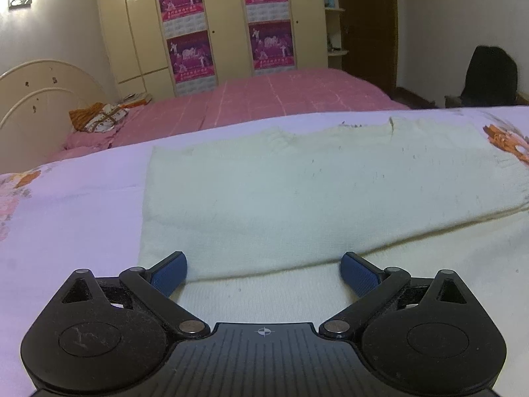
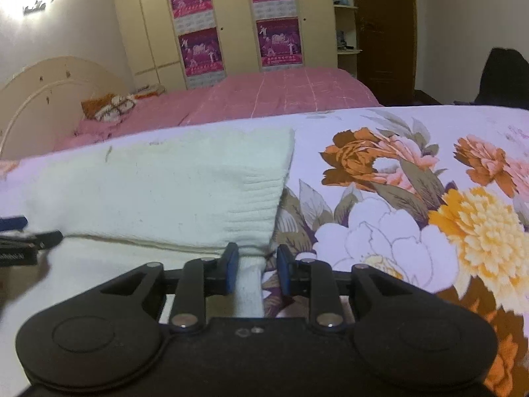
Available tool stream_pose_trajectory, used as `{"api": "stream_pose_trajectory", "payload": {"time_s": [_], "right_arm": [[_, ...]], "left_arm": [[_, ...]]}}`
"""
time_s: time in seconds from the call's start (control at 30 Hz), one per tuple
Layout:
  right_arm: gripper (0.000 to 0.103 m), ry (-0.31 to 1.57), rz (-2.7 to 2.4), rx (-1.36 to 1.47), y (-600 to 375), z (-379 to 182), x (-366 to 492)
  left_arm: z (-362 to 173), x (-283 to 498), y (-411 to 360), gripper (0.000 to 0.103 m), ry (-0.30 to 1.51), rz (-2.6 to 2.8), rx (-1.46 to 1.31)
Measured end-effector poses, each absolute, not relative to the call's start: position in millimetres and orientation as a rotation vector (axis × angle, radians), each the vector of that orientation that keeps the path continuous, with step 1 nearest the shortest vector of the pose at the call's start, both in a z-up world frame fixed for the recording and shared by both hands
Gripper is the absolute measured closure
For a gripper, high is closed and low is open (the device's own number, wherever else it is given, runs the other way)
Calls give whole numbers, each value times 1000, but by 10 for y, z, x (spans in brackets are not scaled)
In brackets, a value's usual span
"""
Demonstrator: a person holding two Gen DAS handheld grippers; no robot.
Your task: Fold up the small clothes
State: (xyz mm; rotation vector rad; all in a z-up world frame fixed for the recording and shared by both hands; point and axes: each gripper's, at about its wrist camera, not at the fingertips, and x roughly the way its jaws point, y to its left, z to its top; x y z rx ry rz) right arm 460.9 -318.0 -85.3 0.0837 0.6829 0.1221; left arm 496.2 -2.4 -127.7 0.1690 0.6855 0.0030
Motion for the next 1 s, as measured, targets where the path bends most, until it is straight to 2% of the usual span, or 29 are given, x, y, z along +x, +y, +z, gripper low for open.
{"api": "stream_pose_trajectory", "payload": {"time_s": [0.27,0.4,0.47,0.53,0.57,0.77,0.83,0.9,1.0], "right_arm": [[76,706,135,110,-3305,-751,4262],[62,747,178,189,-3479,-681,3952],[62,772,197,238,-3590,-685,3740],[62,800,208,274,-3679,-711,3485],[62,814,213,295,-3717,-723,3342],[61,892,247,451,-3855,-826,2557],[61,910,255,500,-3870,-849,2348],[61,930,278,553,-3881,-884,2141],[61,953,312,628,-3854,-950,1884]], "left_arm": [[-1122,4495,104,4,686,38,177],[-1050,3951,371,4,682,47,142],[-1061,3678,513,5,698,43,131],[-1069,3368,673,15,723,39,105],[-1077,3227,754,26,745,36,79],[-1161,2457,1221,32,874,-27,-151],[-1165,2212,1342,36,893,-71,-257],[-1188,2034,1414,46,909,-117,-347],[-1300,1789,1454,48,918,-178,-485]]}}
